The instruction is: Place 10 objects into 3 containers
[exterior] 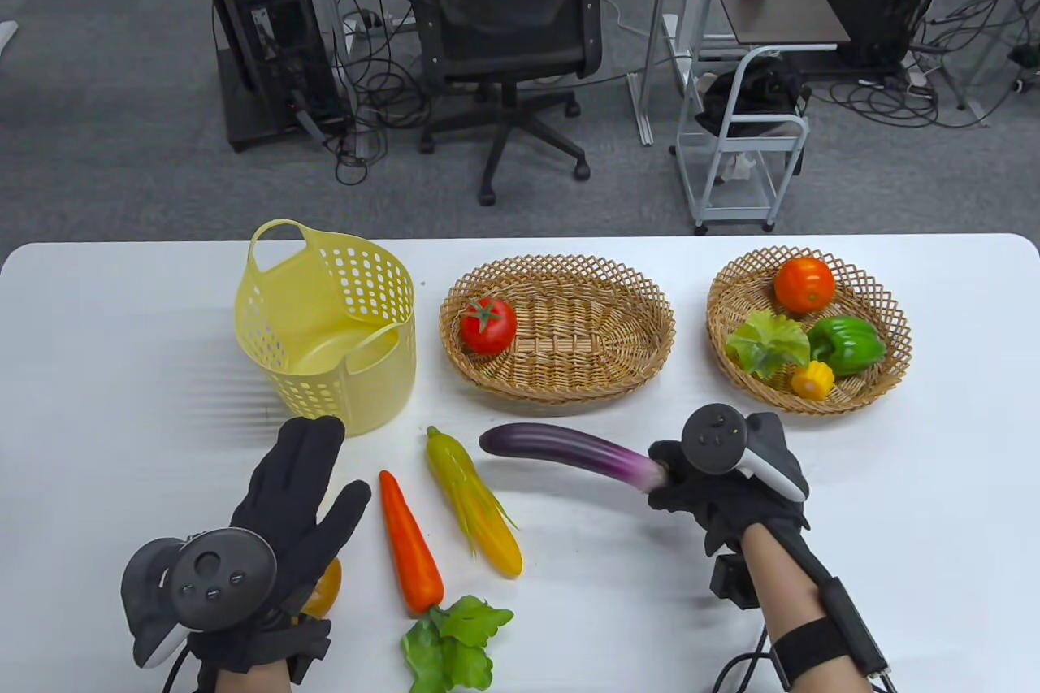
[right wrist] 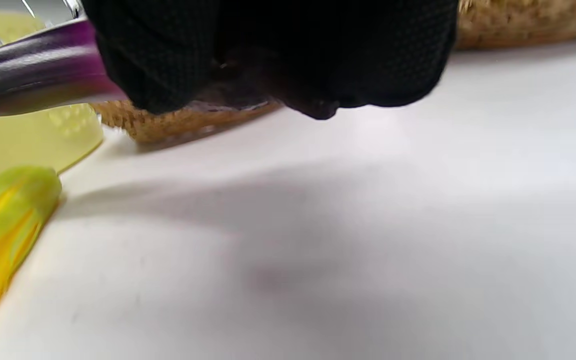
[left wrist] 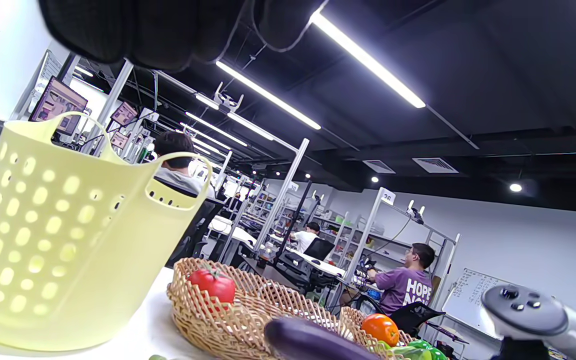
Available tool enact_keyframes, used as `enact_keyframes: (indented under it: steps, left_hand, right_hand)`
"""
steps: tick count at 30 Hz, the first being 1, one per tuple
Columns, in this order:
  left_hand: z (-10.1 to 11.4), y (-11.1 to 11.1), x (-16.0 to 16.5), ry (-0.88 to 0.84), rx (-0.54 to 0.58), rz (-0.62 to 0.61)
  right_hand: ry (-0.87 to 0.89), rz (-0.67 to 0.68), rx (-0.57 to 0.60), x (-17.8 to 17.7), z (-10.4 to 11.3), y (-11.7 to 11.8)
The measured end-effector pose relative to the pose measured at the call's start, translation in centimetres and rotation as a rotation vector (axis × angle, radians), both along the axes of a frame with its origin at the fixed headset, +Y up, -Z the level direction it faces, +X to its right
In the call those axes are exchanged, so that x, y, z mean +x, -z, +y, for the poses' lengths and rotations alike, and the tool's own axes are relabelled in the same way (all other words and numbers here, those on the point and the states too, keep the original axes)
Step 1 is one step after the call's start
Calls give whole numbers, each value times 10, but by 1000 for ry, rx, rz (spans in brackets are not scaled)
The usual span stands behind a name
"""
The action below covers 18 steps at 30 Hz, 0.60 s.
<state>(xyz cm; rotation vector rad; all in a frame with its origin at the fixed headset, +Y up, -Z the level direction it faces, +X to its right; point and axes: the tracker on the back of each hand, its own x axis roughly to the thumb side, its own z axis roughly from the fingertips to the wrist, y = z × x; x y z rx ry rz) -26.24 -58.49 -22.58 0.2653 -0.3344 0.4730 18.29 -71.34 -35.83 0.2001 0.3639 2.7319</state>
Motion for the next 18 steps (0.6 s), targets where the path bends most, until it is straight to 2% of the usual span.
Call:
enact_keyframes:
  steps: [4, 7, 14, 18]
  left_hand:
    - [0, 0, 0, 0, 1, 2]
    - [0, -1, 3, 2, -2, -1]
    - [0, -2, 9, 25, -5, -7]
    - [1, -2, 7, 23, 3, 1]
  right_hand:
    - [1, -102, 153, -2, 25, 11]
    - [-17, -189, 222, -10, 31, 24]
    - [-109, -350, 291, -40, 32, 64]
    - [-125, -418, 270, -52, 30, 83]
